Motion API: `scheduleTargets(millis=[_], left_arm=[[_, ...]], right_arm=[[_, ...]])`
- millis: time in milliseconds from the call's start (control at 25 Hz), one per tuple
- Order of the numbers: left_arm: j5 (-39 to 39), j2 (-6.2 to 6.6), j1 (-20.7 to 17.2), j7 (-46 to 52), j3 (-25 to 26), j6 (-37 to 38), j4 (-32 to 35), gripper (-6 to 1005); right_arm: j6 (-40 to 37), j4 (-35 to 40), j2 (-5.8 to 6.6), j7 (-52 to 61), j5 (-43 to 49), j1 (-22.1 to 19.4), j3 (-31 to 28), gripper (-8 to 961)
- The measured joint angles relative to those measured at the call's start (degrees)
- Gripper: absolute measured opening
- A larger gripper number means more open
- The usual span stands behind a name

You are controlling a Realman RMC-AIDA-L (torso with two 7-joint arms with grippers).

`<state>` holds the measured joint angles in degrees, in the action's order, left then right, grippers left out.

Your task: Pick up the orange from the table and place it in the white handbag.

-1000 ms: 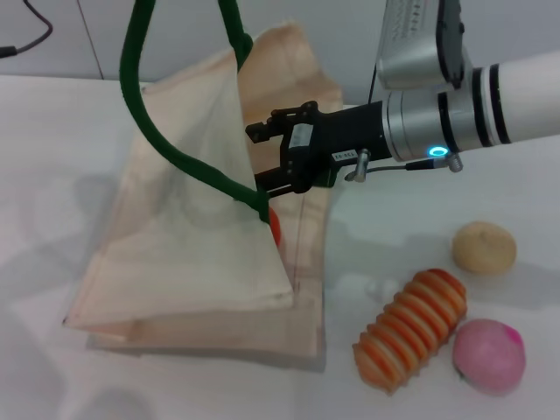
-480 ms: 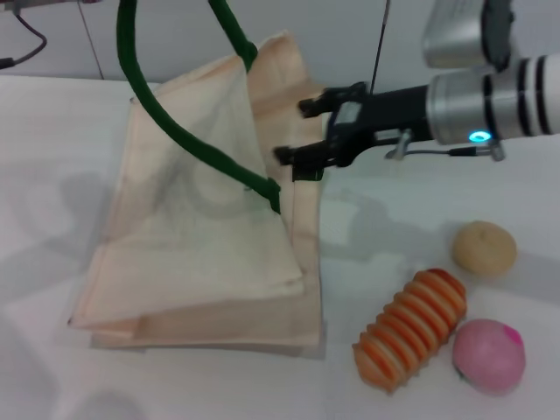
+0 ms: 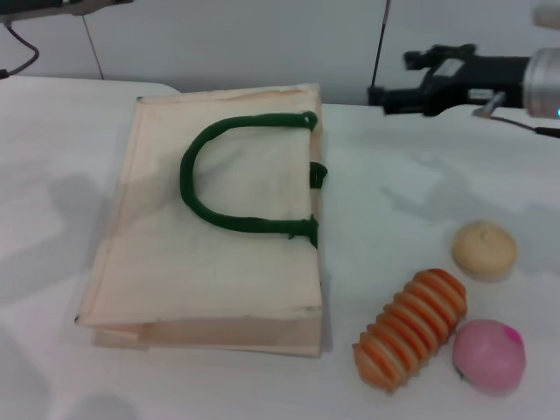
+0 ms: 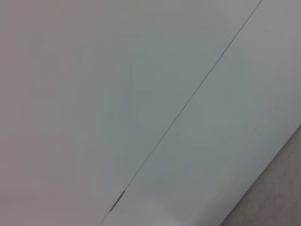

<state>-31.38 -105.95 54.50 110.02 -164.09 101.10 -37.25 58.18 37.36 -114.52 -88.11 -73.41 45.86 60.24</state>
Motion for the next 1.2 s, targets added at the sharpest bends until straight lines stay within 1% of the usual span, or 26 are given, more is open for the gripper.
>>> scheduleTargets(millis=[80,160,240,360,400,520,560,600,720,880,960,1040,1120,1200], left_arm=[[-0.12,-0.16,-0.05,-0.26,0.0,-0.05,0.0,590],[-0.21,-0.41,-0.17,-0.91,0.03,-0.31,0.03,590],[-0.72,-0.73,-0.57,-2.22,0.08,-1.13,0.72,590],[-2.35,-0.96,-1.57,-4.97,0.13,-2.29,2.72,590],[-4.2,-1.25,-2.51,-7.87,0.16,-2.93,3.95,589],[-5.3,-1.56,-3.08,-9.45,0.19,-3.27,4.34,589],[-6.79,-2.08,-3.78,-11.25,0.17,-3.69,4.51,589],[-9.97,-3.13,-5.22,-14.59,0.14,-4.62,4.56,589],[-12.71,-4.32,-6.52,-17.71,0.15,-6.53,4.52,589],[-16.26,-6.44,-8.19,-23.72,0.16,-9.85,4.44,590],[-18.36,-7.51,-8.87,-26.91,0.21,-11.12,4.42,590],[-21.53,-8.88,-9.88,-30.69,0.28,-12.98,4.43,590],[-24.33,-9.93,-10.81,-34.15,0.37,-14.34,4.54,589],[-27.39,-10.39,-12.24,-38.18,0.53,-15.25,6.52,588]], right_arm=[[0.0,0.73,-0.37,-0.43,-0.04,-1.19,-2.85,880],[0.0,2.13,-1.05,-1.74,-0.5,-2.76,-5.97,880],[0.03,2.69,-1.36,-3.37,-2.15,-4.03,-7.99,880],[0.17,2.22,-1.5,-7.65,-7.78,-6.26,-9.81,879],[0.32,2.02,-1.52,-9.42,-10.11,-7.2,-10.11,879],[0.62,0.59,-1.57,-15.03,-17.95,-9.86,-10.4,879],[0.63,-0.33,-1.56,-16.96,-20.51,-10.45,-10.43,879],[0.64,-1.34,-1.58,-18.77,-22.85,-10.92,-10.43,879],[0.68,-3.58,-1.58,-23.18,-28.2,-12.08,-10.44,879],[1.23,-6.67,-1.71,-29.92,-35.25,-13.52,-10.47,878],[1.84,-9.27,-1.74,-34.25,-39.79,-13.99,-10.49,878],[2.98,-13.23,-1.76,-40.17,-45.7,-14.39,-10.69,878],[4.76,-17.13,-1.76,-45.89,-50.79,-14.5,-11.38,878],[7.09,-21.13,-1.76,-51.76,-55.54,-14.52,-12.55,878]])
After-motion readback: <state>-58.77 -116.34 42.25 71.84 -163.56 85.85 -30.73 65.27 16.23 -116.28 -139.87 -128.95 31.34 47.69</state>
